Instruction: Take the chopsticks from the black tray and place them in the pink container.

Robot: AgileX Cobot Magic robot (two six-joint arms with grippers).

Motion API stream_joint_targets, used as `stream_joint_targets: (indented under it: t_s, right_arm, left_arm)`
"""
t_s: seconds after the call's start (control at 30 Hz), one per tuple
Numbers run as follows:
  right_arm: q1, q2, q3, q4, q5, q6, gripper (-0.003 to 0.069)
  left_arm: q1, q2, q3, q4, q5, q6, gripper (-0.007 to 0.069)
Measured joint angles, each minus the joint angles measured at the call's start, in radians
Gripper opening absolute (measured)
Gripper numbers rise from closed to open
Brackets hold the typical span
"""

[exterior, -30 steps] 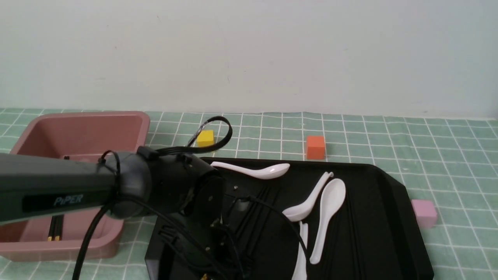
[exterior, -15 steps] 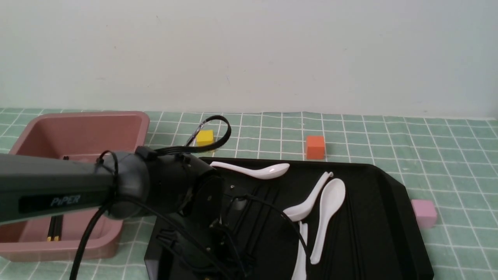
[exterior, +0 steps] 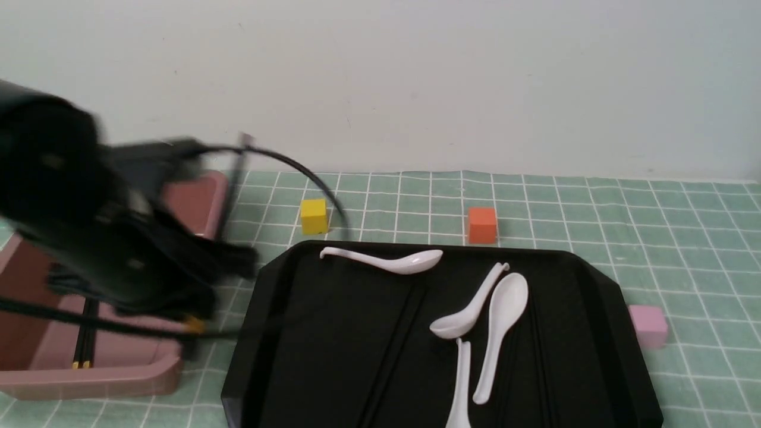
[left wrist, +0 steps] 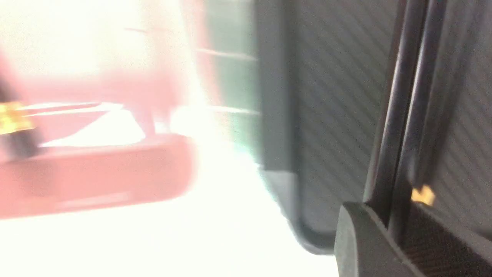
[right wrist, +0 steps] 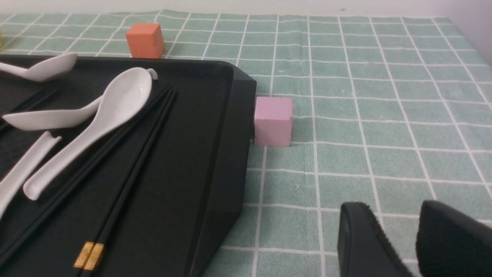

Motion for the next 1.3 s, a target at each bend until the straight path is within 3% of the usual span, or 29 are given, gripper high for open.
stream_joint_targets:
  t_s: [0.1,0.23,0.57,0.73,0.87,1.0,1.13,1.3]
  right_arm:
    - [0.0,0.0,0.0,0.0,0.0,0.0,0.024]
    - [0.0,0.0,0.0,0.0,0.0,0.0,0.024]
    - [0.0,0.0,0.0,0.0,0.0,0.0,0.024]
    - [0.0,0.0,0.0,0.0,0.0,0.0,0.024]
    - [0.0,0.0,0.0,0.0,0.0,0.0,0.024]
    - [0.0,0.0,0.0,0.0,0.0,0.0,0.024]
    - [0.0,0.0,0.0,0.0,0.0,0.0,0.024]
    - [0.0,0.0,0.0,0.0,0.0,0.0,0.024]
  left_arm:
    - [0.217,-0.024,0.004,-0.014,-0.002,0.073,0.0124]
    - [0.359,0.047,0.015,-0.064,-0.044,0.158,0.0124]
    - [0.39,0.263,0.018,-0.129,-0.211,0.249,0.0127]
    - [0.39,0.308,0.018,-0.135,-0.24,0.245,0.023]
    - [0.39,0.298,0.004,-0.143,-0.173,0.24,0.0293]
    - [0.39,0.211,0.002,-0.143,-0.12,0.238,0.0188]
    - [0.389,0.054,0.011,-0.147,-0.047,0.24,-0.0003]
    - [0.386,-0.199,0.142,-0.229,-0.012,0.314,-0.0013]
